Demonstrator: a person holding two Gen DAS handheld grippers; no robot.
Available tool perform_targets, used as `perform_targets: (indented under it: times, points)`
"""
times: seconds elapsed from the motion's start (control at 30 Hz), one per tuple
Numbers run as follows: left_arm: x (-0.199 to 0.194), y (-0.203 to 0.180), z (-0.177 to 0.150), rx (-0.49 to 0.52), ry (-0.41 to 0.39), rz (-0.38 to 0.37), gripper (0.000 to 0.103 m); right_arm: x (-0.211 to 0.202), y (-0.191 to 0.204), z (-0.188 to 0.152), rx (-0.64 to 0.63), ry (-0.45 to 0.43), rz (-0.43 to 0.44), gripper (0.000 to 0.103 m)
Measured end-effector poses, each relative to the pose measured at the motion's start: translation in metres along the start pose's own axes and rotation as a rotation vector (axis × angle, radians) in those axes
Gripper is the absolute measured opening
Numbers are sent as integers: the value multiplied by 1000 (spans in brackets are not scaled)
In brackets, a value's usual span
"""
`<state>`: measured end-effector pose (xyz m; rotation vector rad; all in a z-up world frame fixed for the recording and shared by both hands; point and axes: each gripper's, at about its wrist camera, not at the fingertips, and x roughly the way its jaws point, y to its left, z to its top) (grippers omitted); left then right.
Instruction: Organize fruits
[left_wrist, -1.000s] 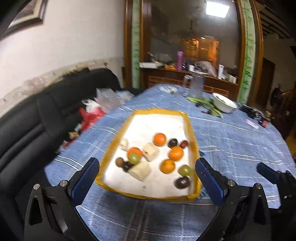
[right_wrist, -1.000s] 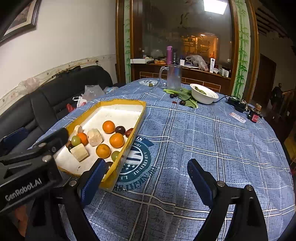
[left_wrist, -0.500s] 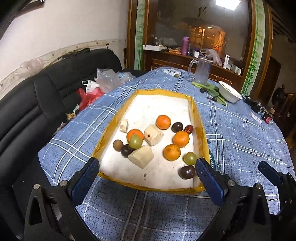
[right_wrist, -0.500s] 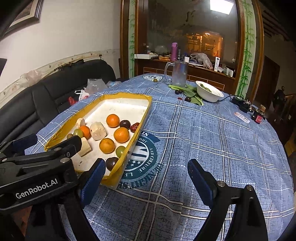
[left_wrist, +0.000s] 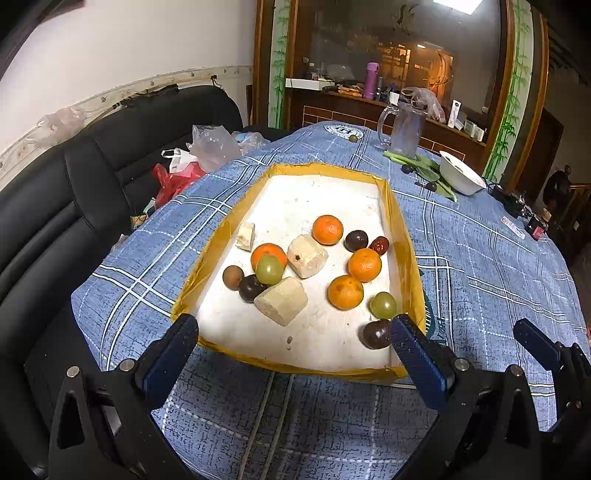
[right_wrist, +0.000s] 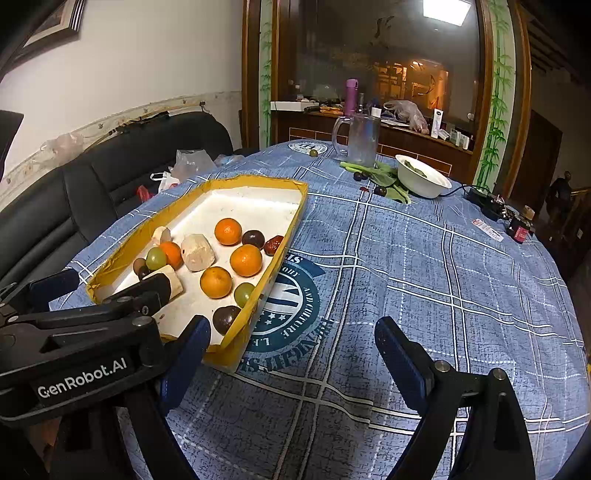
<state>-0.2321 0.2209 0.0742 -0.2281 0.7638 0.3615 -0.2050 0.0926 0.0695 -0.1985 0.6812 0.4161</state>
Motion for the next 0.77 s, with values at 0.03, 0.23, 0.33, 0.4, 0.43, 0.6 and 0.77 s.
perform_targets:
  times: [0.03,0.23,0.33,0.4,0.43,0.6,0.77]
  points:
    - [0,0,0,-1,1,0,103,0,0,0,-2,2,0,93]
    - [5,1,-1,-3,18,-4,103,4,8,0,-20,10,1,93]
    - [8,3,-2,-6,26,-5,103,6,13,1,-34,13,4,93]
    - [8,4,-1,-8,28,-8,103,9,16,3,-49,13,1,93]
    - [8,4,-1,-9,28,-8,103,11,19,4,-64,13,-3,93]
    - [9,11,3,-26,22,-31,103,18,27,7,-110,24,-10,93]
    - [8,15,14,-42,29,-65,103,15,22,12,-95,18,12,93]
